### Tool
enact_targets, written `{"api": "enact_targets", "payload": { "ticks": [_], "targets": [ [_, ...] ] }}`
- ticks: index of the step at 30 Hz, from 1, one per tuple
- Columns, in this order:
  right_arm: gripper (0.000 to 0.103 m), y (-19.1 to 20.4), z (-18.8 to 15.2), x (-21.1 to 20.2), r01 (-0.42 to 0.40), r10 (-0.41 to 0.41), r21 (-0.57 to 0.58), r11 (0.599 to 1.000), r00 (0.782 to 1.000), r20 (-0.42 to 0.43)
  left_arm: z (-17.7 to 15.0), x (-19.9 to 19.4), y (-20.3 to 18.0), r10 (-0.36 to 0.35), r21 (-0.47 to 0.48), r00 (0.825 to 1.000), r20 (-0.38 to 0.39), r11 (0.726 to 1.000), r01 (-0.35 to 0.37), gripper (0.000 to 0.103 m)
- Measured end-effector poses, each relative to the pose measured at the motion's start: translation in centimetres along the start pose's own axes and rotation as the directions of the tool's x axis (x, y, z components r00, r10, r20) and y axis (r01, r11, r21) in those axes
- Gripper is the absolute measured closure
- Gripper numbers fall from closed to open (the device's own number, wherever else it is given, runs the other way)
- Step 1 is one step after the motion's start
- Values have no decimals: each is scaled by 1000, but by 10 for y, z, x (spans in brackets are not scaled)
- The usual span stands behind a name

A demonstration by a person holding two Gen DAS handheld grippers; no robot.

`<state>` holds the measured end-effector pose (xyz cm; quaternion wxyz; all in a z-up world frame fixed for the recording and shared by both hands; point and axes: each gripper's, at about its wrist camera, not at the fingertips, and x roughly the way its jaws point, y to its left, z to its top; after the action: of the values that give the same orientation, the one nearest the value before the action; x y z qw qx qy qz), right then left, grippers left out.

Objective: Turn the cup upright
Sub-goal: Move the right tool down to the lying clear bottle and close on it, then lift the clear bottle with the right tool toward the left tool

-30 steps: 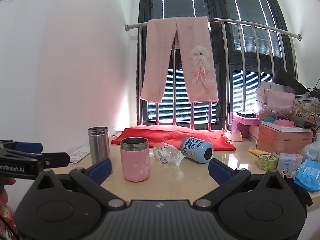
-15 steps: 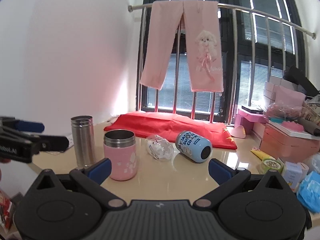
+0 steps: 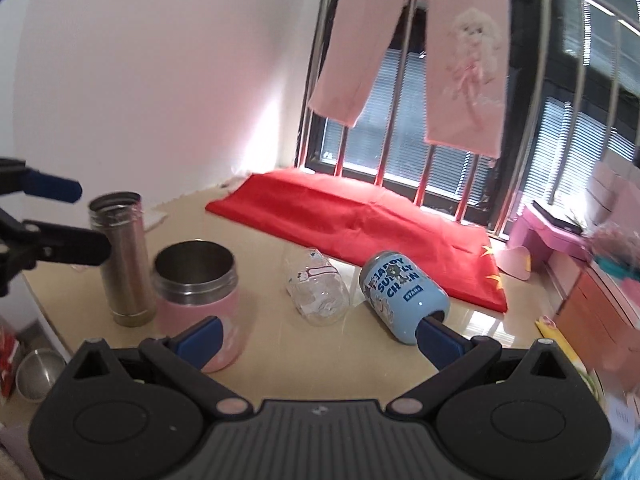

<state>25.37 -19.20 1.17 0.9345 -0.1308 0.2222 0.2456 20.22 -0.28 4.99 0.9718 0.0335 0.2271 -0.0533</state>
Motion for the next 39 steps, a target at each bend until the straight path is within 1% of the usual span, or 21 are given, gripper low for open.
{"api": "enact_targets", "payload": {
  "ticks": [4, 7, 9, 12, 15, 18, 20, 23, 24, 25, 27, 28, 30, 32, 34, 35, 37, 39],
  "targets": [
    [0, -11, 18, 37, -39, 35, -65, 997, 997, -66, 13, 25, 5, -18, 3, 998, -54, 1000, 18, 0],
    [0, -15, 30, 65, -79, 64, -126, 989, 991, -118, 22, 42, 6, -24, 25, 996, -86, 999, 27, 0],
    [0, -18, 36, 84, -107, 80, -160, 981, 983, -163, 28, 54, 7, -24, 37, 994, -108, 999, 28, 0],
    [0, -18, 47, 117, -143, 91, -211, 967, 968, -235, 36, 72, 13, -32, 21, 988, -148, 999, 35, 0],
    [0, -16, 57, 148, -195, 111, -261, 945, 946, -306, 42, 91, 21, -42, -11, 978, -205, 999, 40, 0],
    [0, -15, 68, 182, -257, 135, -288, 922, 914, -383, 46, 105, 29, -34, -44, 967, -253, 999, 24, 0],
    [0, -15, 75, 207, -292, 150, -284, 913, 889, -433, 46, 109, 33, -35, -54, 966, -257, 998, 22, 0],
    [1, -13, 81, 243, -327, 171, -254, 910, 856, -488, 46, 113, 35, -28, -57, 966, -257, 998, 14, 0],
    [5, -12, 82, 256, -330, 174, -235, 914, 844, -508, 46, 114, 35, -26, -58, 965, -259, 998, 11, 0],
    [17, -11, 81, 266, -336, 179, -219, 916, 830, -528, 46, 114, 35, -25, -58, 965, -261, 998, 11, 0],
    [38, -10, 76, 278, -348, 187, -195, 917, 806, -561, 46, 114, 35, -21, -56, 964, -263, 998, 6, 0],
    [40, -10, 75, 278, -351, 197, -181, 919, 806, -559, 46, 112, 35, -18, -56, 965, -261, 998, 4, 0],
    [40, -10, 76, 260, -362, 209, -203, 910, 822, -529, 48, 107, 34, -15, -54, 967, -254, 999, 2, 0],
    [40, -10, 77, 228, -365, 207, -245, 898, 843, -497, 48, 99, 32, -12, -51, 970, -245, 999, 0, 0],
    [40, -11, 76, 198, -367, 200, -284, 886, 854, -481, 46, 91, 28, -13, -52, 972, -235, 999, 1, 0],
    [40, -12, 72, 181, -370, 199, -295, 881, 856, -477, 45, 87, 26, -15, -53, 973, -230, 999, 3, 0],
    [40, -14, 59, 151, -375, 199, -299, 877, 852, -484, 41, 77, 21, -18, -52, 975, -223, 999, 7, 0],
    [40, -13, 45, 128, -394, 213, -287, 873, 838, -503, 36, 68, 15, -23, -56, 974, -223, 998, 11, 0]
  ]
}}
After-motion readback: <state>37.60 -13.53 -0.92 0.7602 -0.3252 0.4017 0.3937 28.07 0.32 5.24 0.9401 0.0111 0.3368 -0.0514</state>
